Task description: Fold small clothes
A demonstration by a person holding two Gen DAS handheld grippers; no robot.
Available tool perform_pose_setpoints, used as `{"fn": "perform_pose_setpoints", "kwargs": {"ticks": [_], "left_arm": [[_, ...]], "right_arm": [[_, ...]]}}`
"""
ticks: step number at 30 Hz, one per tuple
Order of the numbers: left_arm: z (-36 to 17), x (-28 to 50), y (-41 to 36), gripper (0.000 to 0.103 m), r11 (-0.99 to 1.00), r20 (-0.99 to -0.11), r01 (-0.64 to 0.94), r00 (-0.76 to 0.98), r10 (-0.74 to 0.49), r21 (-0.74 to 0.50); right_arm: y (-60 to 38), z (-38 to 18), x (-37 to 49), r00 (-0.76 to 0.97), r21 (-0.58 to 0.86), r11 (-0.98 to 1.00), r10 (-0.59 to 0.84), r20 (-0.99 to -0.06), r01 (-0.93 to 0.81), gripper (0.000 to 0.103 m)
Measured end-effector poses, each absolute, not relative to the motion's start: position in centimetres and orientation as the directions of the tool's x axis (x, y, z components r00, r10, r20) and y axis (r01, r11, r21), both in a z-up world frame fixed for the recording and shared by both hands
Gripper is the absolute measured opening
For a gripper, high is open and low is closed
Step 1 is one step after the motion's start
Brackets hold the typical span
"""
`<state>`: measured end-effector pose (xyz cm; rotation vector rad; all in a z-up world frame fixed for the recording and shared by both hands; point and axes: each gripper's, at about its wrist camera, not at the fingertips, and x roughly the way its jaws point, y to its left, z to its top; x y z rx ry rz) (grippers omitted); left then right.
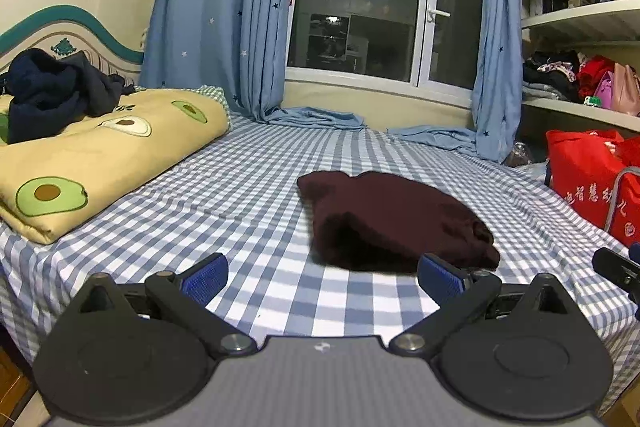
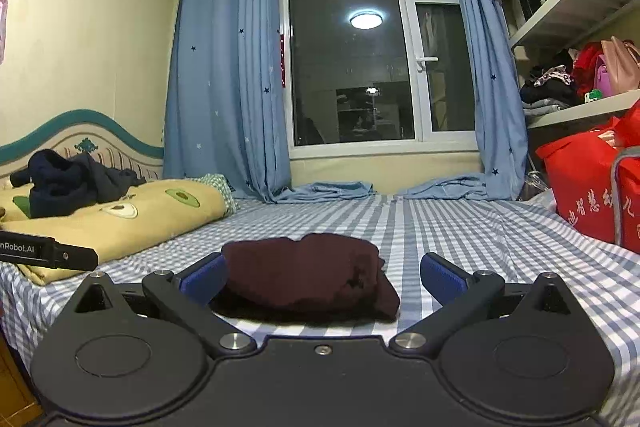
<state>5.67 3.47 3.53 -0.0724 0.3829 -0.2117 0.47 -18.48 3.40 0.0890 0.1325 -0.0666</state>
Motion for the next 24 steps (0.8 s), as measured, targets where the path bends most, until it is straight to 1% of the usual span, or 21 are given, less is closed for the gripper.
{"fn": "perform_pose_setpoints", "kwargs": {"ticks": [11,24], "left_arm": [[2.1,6.7,3.4,0.102,0.979,-0.409,0.177,0.89,-0.203,-0.099],[1.5,7.4,3.4,0.102,0.982,-0.429,0.16,0.884,-0.186,-0.095]], "right_arm": [[-18.0,2.2,1.8,0.982,0.098,0.993,-0.054,-0.181,0.072,0.103],[-18.1,1.8,3.3,0.981,0.102,0.993,-0.042,-0.192,0.063,0.103]]}}
